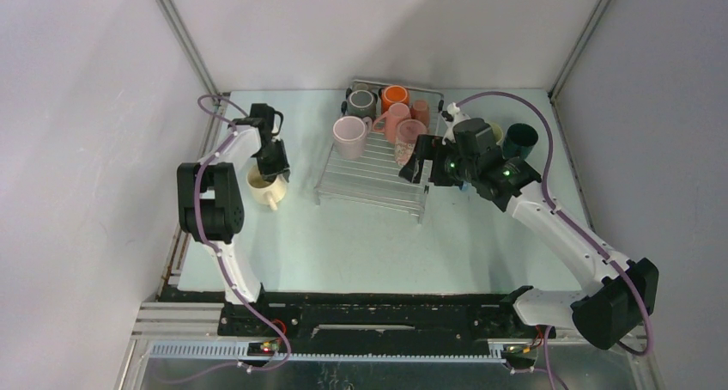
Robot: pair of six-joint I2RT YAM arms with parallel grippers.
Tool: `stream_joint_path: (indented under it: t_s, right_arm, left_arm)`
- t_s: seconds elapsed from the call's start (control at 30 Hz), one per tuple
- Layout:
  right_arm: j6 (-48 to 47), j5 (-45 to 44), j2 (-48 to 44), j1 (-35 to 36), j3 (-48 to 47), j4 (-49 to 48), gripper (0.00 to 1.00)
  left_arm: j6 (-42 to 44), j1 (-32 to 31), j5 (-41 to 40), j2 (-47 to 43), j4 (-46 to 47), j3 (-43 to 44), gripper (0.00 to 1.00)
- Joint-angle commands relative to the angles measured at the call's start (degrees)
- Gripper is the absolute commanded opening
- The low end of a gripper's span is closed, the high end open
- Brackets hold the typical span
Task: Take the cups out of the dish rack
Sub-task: Place the cup at the center of the board.
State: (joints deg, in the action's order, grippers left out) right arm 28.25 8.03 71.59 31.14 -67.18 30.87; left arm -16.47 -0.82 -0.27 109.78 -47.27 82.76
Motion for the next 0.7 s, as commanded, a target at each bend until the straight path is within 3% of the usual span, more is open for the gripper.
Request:
stream_joint_path:
  t_s: [0.0,0.67]
  right_arm:
    - [-1.4,0.1,0.1,0.8,-3.0,-0.1,1.00]
    - [-1.7,-1.5,1.4,2.4,-4.8,1.5,1.00]
  left_arm:
    - [1.4,0.4,-0.2,-0.1,0.4,4.6,0.43]
    - [1.0,-0.7,-1.9,-7.0,-0.6,7.2,0.85]
